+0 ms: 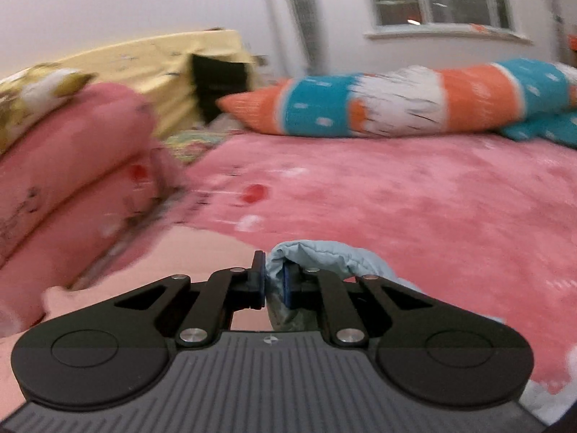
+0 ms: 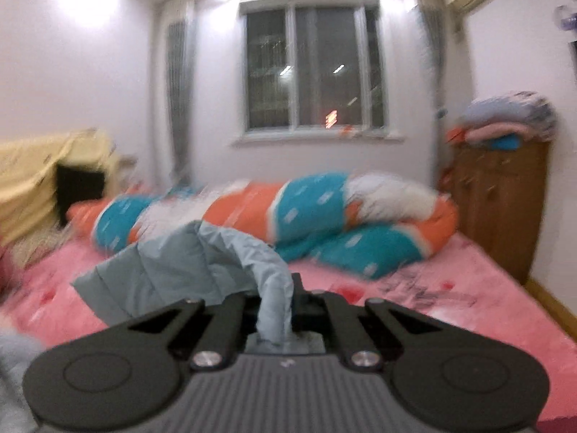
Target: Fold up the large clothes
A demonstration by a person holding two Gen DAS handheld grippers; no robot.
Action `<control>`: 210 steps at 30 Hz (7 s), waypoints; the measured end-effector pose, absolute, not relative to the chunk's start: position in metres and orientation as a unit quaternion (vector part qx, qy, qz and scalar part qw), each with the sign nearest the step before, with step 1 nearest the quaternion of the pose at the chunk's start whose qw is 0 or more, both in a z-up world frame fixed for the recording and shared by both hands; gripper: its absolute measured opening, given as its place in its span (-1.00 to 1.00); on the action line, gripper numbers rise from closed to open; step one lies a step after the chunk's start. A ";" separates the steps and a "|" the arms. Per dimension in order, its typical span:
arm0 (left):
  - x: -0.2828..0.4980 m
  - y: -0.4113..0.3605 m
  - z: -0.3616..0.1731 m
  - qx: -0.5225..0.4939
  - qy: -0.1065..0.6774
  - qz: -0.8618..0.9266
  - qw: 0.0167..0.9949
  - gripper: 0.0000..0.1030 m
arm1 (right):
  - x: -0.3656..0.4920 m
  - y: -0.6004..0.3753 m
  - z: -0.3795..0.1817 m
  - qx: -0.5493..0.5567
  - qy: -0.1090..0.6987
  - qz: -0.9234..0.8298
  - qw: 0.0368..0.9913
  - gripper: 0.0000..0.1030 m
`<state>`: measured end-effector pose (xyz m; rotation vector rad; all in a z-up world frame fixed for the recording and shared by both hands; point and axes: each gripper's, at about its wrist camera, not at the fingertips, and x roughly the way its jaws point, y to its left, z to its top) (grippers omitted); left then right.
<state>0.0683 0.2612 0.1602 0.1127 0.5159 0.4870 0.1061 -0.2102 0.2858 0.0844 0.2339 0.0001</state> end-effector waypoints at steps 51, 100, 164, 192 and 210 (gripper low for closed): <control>-0.216 0.202 0.052 -0.223 0.334 0.049 0.914 0.96 | -0.102 -0.245 0.070 0.276 0.382 0.053 0.880 0.72; -0.315 0.141 0.101 -0.100 0.411 -0.011 0.906 -0.66 | -0.266 -0.217 0.138 0.234 0.431 0.146 0.859 -0.85; -0.006 0.142 0.053 0.160 0.408 -0.027 0.898 0.41 | -0.059 -0.159 0.082 0.168 0.301 0.153 0.926 0.71; 0.018 0.149 0.062 0.122 0.315 0.126 0.933 0.72 | -0.047 -0.165 0.077 0.172 0.301 0.149 0.926 0.76; -0.084 0.079 0.095 -0.019 0.274 0.019 0.961 0.83 | -0.042 -0.199 0.117 0.137 0.246 0.086 0.956 0.77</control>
